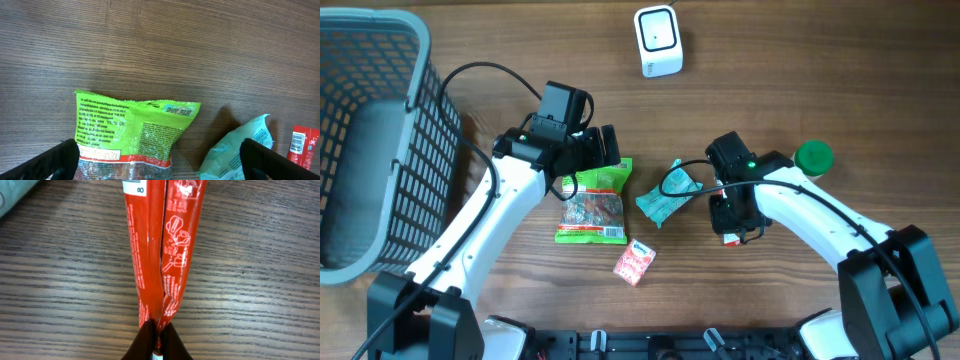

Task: Scan the item barcode
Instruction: 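Lift the red packet with the right gripper toward the scanner, then hold the red packet in front of the white scanner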

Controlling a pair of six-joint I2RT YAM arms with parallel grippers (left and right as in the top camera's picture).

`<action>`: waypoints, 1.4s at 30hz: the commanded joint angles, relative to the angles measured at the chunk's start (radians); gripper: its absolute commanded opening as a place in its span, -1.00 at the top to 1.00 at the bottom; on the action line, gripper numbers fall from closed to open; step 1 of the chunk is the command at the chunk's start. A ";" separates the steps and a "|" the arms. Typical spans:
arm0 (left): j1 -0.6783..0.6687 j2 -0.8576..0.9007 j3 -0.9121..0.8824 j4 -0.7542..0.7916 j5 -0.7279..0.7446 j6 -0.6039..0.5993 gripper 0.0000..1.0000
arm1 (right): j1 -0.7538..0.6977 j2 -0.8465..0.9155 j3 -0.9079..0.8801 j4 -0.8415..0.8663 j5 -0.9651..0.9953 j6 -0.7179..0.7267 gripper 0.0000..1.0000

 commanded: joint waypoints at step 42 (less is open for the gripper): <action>0.002 -0.001 0.006 0.003 0.005 0.005 -1.00 | -0.004 0.551 1.292 -0.192 0.458 -0.392 0.91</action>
